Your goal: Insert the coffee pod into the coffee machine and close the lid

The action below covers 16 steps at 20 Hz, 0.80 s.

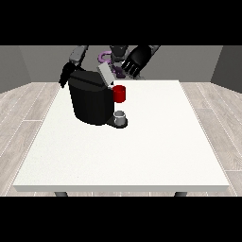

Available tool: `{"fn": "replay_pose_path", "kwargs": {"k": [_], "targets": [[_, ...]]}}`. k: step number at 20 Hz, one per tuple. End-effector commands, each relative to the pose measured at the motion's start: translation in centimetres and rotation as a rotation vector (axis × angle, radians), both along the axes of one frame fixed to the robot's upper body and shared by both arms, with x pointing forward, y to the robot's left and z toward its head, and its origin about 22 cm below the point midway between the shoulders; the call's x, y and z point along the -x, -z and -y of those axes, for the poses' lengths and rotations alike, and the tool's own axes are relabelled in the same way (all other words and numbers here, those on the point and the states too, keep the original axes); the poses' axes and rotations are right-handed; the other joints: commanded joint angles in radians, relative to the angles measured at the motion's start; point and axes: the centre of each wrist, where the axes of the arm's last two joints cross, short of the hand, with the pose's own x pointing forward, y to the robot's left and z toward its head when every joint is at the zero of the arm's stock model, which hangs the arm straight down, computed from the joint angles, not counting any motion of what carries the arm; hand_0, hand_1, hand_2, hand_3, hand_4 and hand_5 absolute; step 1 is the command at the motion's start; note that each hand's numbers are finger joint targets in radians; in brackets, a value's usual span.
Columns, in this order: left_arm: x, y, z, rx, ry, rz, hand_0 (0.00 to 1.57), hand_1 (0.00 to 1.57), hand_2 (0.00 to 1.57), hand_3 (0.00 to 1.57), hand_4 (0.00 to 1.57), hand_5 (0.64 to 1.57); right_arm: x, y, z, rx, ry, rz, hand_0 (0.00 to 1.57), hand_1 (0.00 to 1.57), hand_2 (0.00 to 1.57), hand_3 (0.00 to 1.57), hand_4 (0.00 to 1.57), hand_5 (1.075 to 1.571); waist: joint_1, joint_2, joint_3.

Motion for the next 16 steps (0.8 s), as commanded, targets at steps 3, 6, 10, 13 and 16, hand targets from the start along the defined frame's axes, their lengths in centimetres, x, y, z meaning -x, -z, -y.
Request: {"fn": "replay_pose_path", "kwargs": {"k": [3,6,10,13,16], "targets": [[-0.2,-3.6,0.0,0.001,-0.027,0.063,1.24,1.24,1.29,1.25,0.48,1.571,-1.3,-2.2,0.2,-0.009,0.000,0.046,0.00,0.00,0.00,0.00,0.00,1.571,-0.031,0.064,0.0001],[-0.4,-2.3,0.3,-0.003,-0.024,0.047,1.26,1.26,1.30,1.24,0.49,1.571,-1.0,-2.1,-0.2,-0.008,-0.016,0.049,0.00,0.00,0.00,0.00,0.15,1.571,-0.040,0.068,0.0000],[-0.5,-4.4,-0.1,0.003,-0.009,0.053,1.19,1.19,1.27,1.23,0.47,1.571,-1.7,-3.2,-0.5,0.013,-0.018,0.051,0.00,0.00,0.00,0.00,0.00,1.571,-0.044,0.096,0.0000],[-0.4,-5.1,0.3,-0.017,-0.003,0.079,1.19,1.19,1.26,1.23,0.47,1.571,-1.8,-2.4,0.4,0.001,0.022,0.055,0.00,0.00,0.00,0.00,0.16,1.571,-0.032,0.117,0.0004],[-0.7,-2.9,1.1,-0.011,0.010,0.031,1.26,1.26,1.29,1.23,0.43,1.571,-1.8,-2.2,1.4,0.006,0.033,0.083,0.00,0.00,0.00,0.00,0.15,1.571,-0.020,0.112,0.0004]]}}
